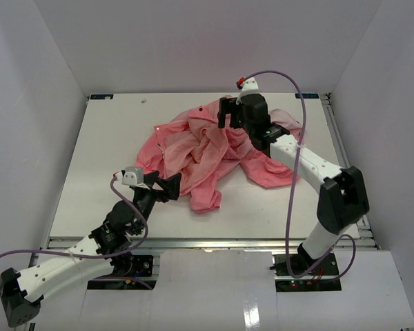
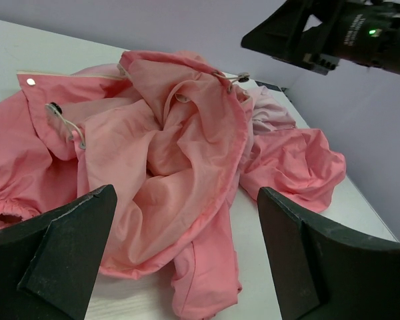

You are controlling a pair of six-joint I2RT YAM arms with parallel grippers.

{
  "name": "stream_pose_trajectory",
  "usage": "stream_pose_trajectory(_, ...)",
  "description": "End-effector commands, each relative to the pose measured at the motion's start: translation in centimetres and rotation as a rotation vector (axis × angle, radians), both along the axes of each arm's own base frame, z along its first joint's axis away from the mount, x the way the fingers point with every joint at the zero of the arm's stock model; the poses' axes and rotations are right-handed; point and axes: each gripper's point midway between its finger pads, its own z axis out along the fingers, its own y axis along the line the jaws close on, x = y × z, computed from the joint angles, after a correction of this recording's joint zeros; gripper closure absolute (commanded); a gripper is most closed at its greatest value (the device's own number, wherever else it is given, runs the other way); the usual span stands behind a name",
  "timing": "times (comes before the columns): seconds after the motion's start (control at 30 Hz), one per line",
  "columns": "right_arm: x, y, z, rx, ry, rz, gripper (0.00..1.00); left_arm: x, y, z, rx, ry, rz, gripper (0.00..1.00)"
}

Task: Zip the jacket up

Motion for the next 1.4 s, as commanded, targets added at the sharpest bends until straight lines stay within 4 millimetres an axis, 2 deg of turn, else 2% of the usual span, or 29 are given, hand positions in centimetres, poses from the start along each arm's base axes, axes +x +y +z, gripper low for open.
stream_pose_trajectory(0.0, 2.8, 3.0, -1.3, -0.057, -0.009, 0.134, 0.04, 0.3, 1.4, -0.8, -0.009, 0.021, 0.073, 0.02)
stream_pose_trajectory(0.1, 3.7, 4.7, -4.6, -0.093, 0.034, 0.213, 0.12, 0.3, 1.0, -0.9, 0.000, 0.025, 0.063, 0.02)
stream_pose_trajectory(0.17, 3.2, 5.9, -6.1, -0.084, 0.055, 0.286, 0.18, 0.4, 0.9, -1.0, 0.007, 0.029, 0.061, 0.02)
stream_pose_trajectory(0.23, 2.1, 6.2, -8.0, -0.077, 0.097, 0.321, 0.31, 0.6, 0.7, -1.0, 0.016, 0.035, 0.061, 0.02)
stream_pose_trajectory(0.3, 0.5, 5.4, -8.1, -0.047, 0.125, 0.309, 0.57, 0.7, 0.5, -1.4, 0.031, 0.048, 0.061, 0.02)
stream_pose_trajectory(0.33, -0.6, 4.9, -7.8, -0.013, 0.123, 0.295, 0.74, 0.8, 0.4, -1.5, 0.035, 0.051, 0.063, 0.02)
stream_pose_trajectory(0.37, -2.1, 4.0, -8.0, 0.007, 0.125, 0.280, 0.87, 0.8, 0.4, -1.6, 0.037, 0.052, 0.064, 0.02)
stream_pose_trajectory(0.4, -4.2, 2.6, -8.6, 0.013, 0.130, 0.261, 0.92, 0.8, 0.4, -1.6, 0.036, 0.051, 0.064, 0.03)
stream_pose_trajectory(0.47, -7.2, 0.1, -8.5, 0.040, 0.112, 0.194, 0.92, 0.7, 0.3, -1.6, 0.039, 0.046, 0.056, 0.05)
stream_pose_trajectory(0.53, -11.1, -1.7, -9.3, 0.055, 0.109, 0.167, 0.92, 0.6, -0.1, -1.5, 0.035, 0.042, 0.034, 0.06)
stream_pose_trajectory(0.6, -14.9, -2.7, -11.5, 0.061, 0.153, 0.145, 0.92, 0.5, -0.6, -1.4, 0.028, 0.035, 0.009, 0.06)
stream_pose_trajectory(0.63, -16.2, -2.4, -11.5, 0.093, 0.157, 0.137, 0.92, 0.5, -0.8, -1.6, 0.030, 0.037, 0.001, 0.06)
stream_pose_trajectory(0.67, -17.8, -3.2, -14.1, 0.084, 0.201, 0.125, 0.92, 0.6, -0.9, -1.6, 0.031, 0.037, 0.000, 0.06)
stream_pose_trajectory(0.7, -18.4, -2.9, -14.0, 0.112, 0.197, 0.121, 0.92, 0.7, -1.1, -1.9, 0.040, 0.043, -0.001, 0.06)
stream_pose_trajectory(0.77, -20.5, -4.8, -17.8, 0.092, 0.256, 0.057, 0.92, 1.1, -1.1, -2.6, 0.074, 0.074, 0.020, 0.06)
stream_pose_trajectory(0.87, -21.1, -7.3, -19.4, 0.085, 0.266, -0.052, 0.92, 1.6, -0.6, -3.4, 0.104, 0.095, 0.070, 0.06)
stream_pose_trajectory(0.93, -20.8, -8.4, -18.9, 0.102, 0.239, -0.109, 0.89, 1.7, -0.4, -3.4, 0.108, 0.094, 0.080, 0.06)
stream_pose_trajectory(1.03, -20.2, -10.3, -17.6, 0.102, 0.190, -0.205, 0.78, 1.7, -0.1, -3.3, 0.104, 0.091, 0.092, 0.06)
stream_pose_trajectory(1.1, -19.9, -10.8, -16.2, 0.118, 0.161, -0.236, 0.61, 1.7, 0.2, -3.2, 0.099, 0.089, 0.103, 0.06)
stream_pose_trajectory(1.17, -19.6, -10.5, -14.6, 0.140, 0.145, -0.233, 0.50, 1.5, 0.6, -2.8, 0.079, 0.079, 0.111, 0.06)
stream_pose_trajectory(1.37, -18.7, -8.4, -7.2, 0.229, 0.098, -0.179, 0.43, 1.4, 0.8, -2.6, 0.067, 0.070, 0.112, 0.06)
